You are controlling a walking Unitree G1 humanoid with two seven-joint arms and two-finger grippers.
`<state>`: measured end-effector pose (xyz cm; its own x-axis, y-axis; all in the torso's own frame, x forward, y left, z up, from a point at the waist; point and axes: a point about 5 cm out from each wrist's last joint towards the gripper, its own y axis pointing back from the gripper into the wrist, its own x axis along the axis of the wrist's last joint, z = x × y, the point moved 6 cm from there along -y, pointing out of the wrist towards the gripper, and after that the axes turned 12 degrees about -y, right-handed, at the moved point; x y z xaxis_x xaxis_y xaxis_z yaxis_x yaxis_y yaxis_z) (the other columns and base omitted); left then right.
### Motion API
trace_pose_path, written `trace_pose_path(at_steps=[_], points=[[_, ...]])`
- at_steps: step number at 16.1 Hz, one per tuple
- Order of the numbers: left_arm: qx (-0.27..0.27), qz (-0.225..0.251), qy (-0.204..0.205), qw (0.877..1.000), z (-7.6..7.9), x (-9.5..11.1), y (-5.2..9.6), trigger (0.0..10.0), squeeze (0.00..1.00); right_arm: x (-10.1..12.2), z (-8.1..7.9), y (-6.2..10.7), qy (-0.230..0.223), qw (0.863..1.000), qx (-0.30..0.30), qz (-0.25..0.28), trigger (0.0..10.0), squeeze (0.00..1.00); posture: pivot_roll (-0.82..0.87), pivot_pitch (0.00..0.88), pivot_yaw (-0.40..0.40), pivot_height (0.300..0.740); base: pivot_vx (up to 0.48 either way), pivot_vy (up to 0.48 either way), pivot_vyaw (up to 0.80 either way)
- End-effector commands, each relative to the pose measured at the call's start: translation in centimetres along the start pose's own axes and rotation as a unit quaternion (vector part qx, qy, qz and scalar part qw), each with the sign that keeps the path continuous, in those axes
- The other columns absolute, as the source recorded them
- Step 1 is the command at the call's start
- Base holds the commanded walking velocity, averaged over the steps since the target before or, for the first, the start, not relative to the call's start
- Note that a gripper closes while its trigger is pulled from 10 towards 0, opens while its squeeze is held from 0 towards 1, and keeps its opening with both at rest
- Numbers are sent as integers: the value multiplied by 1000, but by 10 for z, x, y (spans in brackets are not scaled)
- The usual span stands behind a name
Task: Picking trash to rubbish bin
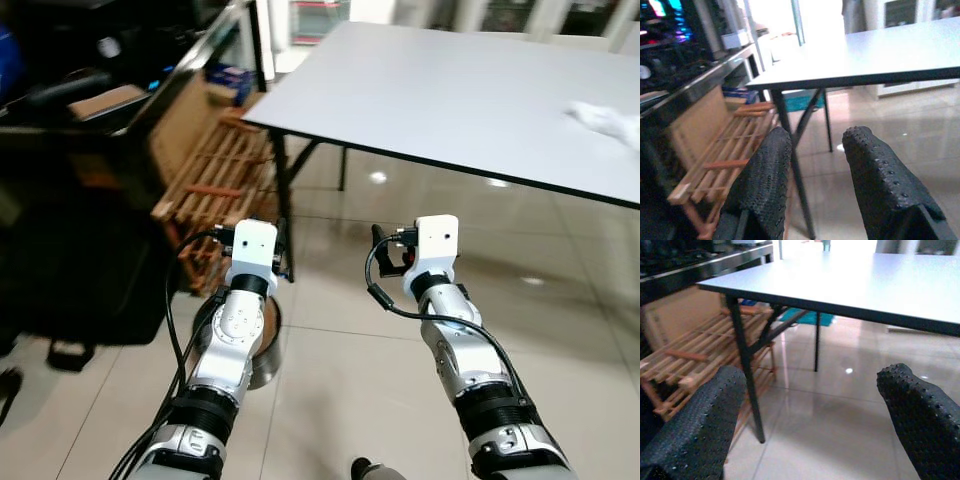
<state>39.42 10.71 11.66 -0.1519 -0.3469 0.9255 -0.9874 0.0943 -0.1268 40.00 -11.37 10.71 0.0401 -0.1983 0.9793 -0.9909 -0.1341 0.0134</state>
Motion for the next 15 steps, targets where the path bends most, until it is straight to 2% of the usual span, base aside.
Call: trace_pose_path(at_steps=[1, 9, 15], points=[[-3, 5, 0, 1000, 1, 2, -1, 10000, 0, 2, 0, 0, 2, 1000, -1, 5, 10000, 0, -86, 28, 55, 740, 0, 0, -788], [10, -2, 3, 1000, -3, -1, 0, 10000, 0, 3, -3, -2, 5, 1000, 6, 2, 10000, 0, -71, 45, 35, 740, 0, 0, -788], [3, -3, 3, 1000, 1, -2, 1, 10000, 0, 2, -4, -2, 6, 1000, 7, 0, 10000, 0, -65, 58, 31, 740, 0, 0, -788]])
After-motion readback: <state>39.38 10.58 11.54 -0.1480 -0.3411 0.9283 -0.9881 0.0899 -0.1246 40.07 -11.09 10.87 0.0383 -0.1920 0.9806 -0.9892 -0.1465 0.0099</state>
